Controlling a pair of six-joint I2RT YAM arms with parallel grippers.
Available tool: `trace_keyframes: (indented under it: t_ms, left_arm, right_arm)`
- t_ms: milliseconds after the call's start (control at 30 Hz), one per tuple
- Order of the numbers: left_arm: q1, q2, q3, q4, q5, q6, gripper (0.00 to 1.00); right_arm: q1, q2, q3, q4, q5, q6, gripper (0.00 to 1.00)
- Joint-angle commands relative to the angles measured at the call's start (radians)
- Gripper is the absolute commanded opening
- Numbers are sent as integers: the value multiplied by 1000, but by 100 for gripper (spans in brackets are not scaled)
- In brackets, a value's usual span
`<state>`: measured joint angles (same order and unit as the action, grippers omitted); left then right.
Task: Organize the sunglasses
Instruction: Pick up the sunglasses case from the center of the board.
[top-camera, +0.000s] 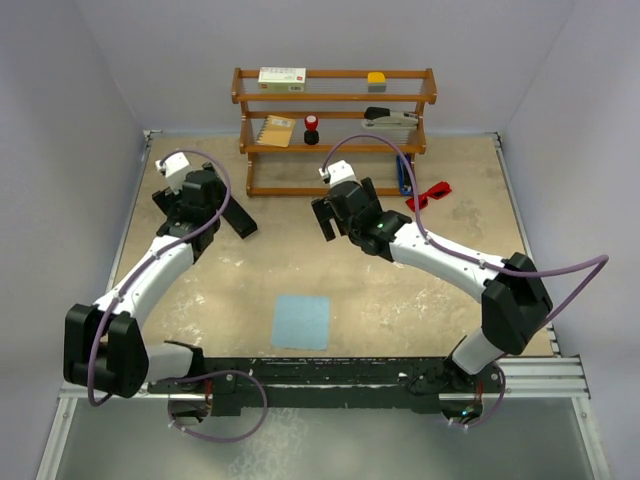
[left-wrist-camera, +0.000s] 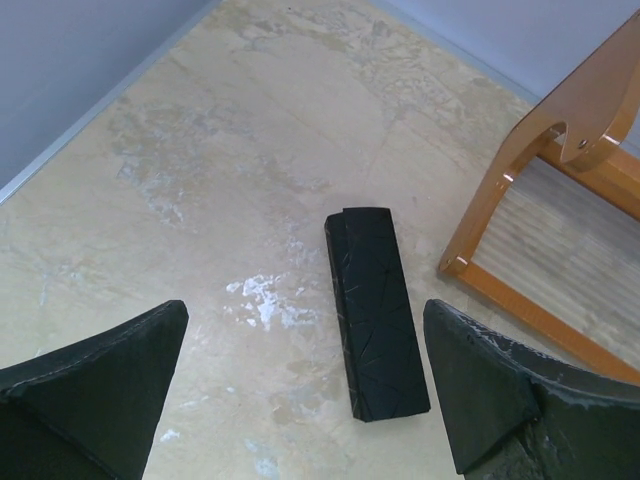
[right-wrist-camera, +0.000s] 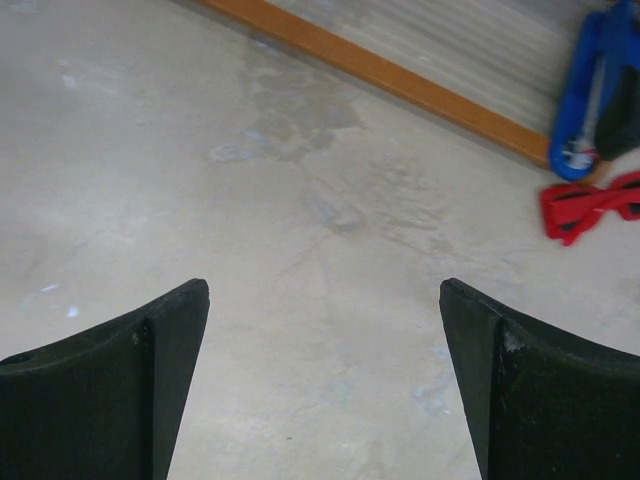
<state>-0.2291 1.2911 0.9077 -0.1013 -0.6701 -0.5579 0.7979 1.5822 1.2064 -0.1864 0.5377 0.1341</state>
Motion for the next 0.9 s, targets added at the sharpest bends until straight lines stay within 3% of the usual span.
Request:
trace_keyframes:
  t_ms: [0, 133, 300, 467, 867]
  left_arm:
    - [-4, -52, -14, -16, -61, -17, 99]
    - [14, -53, -7, -71, -155, -55, 99]
    - [88, -93, -21, -117, -82, -147, 99]
    - [93, -105, -35, -157, -90, -216, 100]
    - [146, -90, -70, -183, -15, -267, 100]
  right_arm:
    - [1, 22, 43, 51, -201, 110, 99]
    - [2, 160, 189, 22, -213, 115, 99]
    - [10, 322, 408, -59, -252, 72, 99]
    - [14, 437, 555, -85, -303, 49, 94]
    - [15, 586, 671, 7, -610, 21, 93]
